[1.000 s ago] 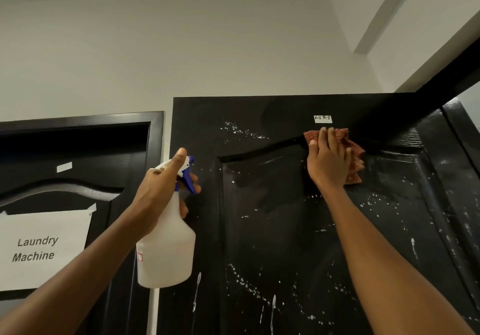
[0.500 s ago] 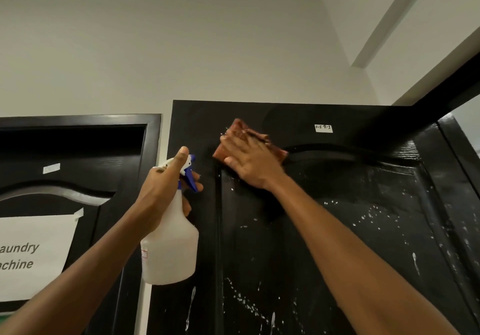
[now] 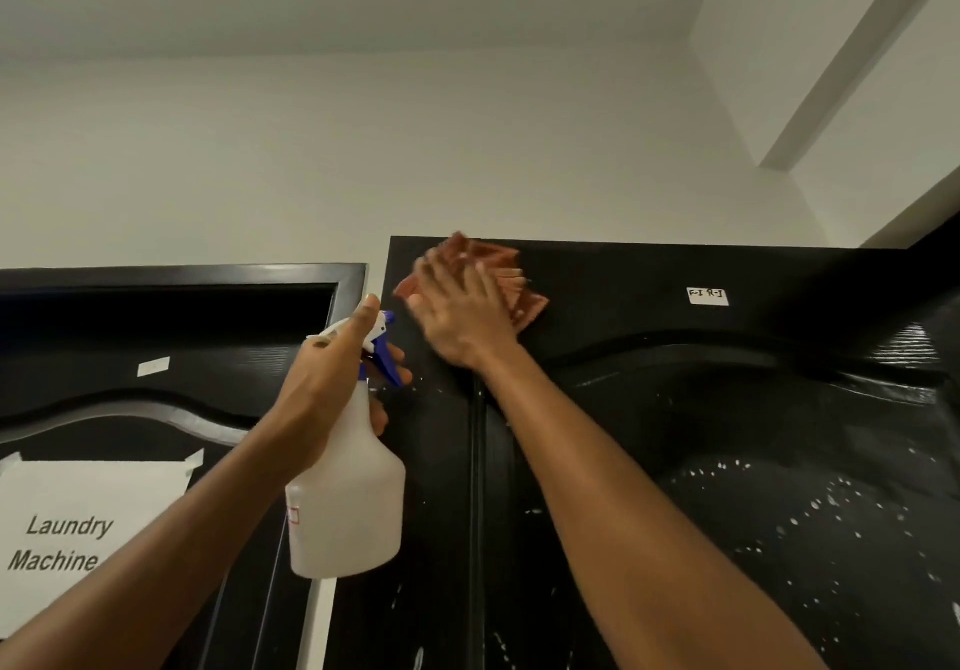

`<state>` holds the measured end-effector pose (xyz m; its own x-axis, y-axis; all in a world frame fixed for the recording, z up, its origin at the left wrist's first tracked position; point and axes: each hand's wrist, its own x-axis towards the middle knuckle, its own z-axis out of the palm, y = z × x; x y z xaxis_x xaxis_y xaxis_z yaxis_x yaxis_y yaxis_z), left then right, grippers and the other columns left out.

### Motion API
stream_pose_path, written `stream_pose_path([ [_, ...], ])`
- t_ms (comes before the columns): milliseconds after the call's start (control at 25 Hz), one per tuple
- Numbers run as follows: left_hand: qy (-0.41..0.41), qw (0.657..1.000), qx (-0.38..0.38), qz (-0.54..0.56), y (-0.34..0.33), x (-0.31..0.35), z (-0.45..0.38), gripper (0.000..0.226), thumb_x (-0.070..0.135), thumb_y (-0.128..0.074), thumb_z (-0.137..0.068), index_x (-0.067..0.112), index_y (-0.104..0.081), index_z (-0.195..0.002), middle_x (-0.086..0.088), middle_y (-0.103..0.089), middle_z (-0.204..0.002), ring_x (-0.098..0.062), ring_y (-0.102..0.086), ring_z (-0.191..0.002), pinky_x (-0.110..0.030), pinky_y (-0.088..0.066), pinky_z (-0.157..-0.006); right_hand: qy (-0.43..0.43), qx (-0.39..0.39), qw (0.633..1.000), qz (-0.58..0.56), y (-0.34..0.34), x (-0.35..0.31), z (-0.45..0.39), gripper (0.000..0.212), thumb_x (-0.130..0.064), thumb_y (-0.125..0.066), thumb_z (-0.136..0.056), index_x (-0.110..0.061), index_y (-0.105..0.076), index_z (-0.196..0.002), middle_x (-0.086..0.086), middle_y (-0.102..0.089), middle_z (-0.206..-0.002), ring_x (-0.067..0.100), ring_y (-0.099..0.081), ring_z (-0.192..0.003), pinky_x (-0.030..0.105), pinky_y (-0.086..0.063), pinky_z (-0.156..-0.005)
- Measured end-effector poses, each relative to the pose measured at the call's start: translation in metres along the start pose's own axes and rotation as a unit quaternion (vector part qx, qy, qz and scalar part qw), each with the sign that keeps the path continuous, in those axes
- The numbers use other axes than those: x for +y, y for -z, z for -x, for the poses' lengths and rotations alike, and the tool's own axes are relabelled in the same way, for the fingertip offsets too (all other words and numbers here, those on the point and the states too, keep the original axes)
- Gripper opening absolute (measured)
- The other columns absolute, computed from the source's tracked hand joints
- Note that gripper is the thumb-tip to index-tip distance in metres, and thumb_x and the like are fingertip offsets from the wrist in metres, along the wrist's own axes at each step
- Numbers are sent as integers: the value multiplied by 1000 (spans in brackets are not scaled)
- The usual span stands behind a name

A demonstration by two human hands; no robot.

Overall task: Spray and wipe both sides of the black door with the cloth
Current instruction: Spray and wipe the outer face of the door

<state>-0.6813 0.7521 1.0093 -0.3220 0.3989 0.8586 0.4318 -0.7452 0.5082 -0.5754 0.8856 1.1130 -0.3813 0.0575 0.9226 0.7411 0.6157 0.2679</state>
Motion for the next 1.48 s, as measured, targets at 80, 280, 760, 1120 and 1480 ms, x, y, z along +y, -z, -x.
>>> stream_pose_path([
  [80,4,1000,9,-14,0,4,1,59,64,-42,-93,10,-62,-107,-8,-73,-69,-20,-62,-43,-28,-53,-41,156,-62,986,-4,0,1,19,55,-48,-18,-110,-34,-7,-162,-11,2,-170,17,7,-157,38,11,-123],
  [280,-21,999,-8,-23,-2,10,2,63,59,-41,-95,1,-61,-108,-21,-71,-94,-16,-64,-46,-27,-52,-43,-24,58,997,34,29,116,48,56,-56,-24,-107,-46,-12,-161,-16,-6,-170,21,-9,-158,49,-11,-126],
  [760,-17,996,45,-71,59,27,9,67,65,-41,-91,5,-69,-97,-14,-76,-85,-22,-63,-49,-33,-55,-51,-30,10,999,6,-6,-54,-60,60,-50,-14,-108,-30,-4,-164,-1,7,-172,39,5,-156,56,9,-124],
  [1120,10,998,17,-64,31,7,27,63,64,-39,-91,10,-66,-108,-11,-74,-92,-21,-68,-64,-38,-55,-70,81,30,996,13,-9,0,30,62,-61,-22,-106,-41,-5,-162,-6,12,-170,23,3,-158,41,5,-125],
  [1480,5,998,9,-66,30,5,38,55,58,-38,-95,11,-65,-108,-14,-73,-98,-21,-69,-70,-36,-55,-71,-52,48,997,3,-17,-4,33,66,-67,-9,-101,-42,2,-161,4,15,-170,36,11,-156,58,8,-124],
])
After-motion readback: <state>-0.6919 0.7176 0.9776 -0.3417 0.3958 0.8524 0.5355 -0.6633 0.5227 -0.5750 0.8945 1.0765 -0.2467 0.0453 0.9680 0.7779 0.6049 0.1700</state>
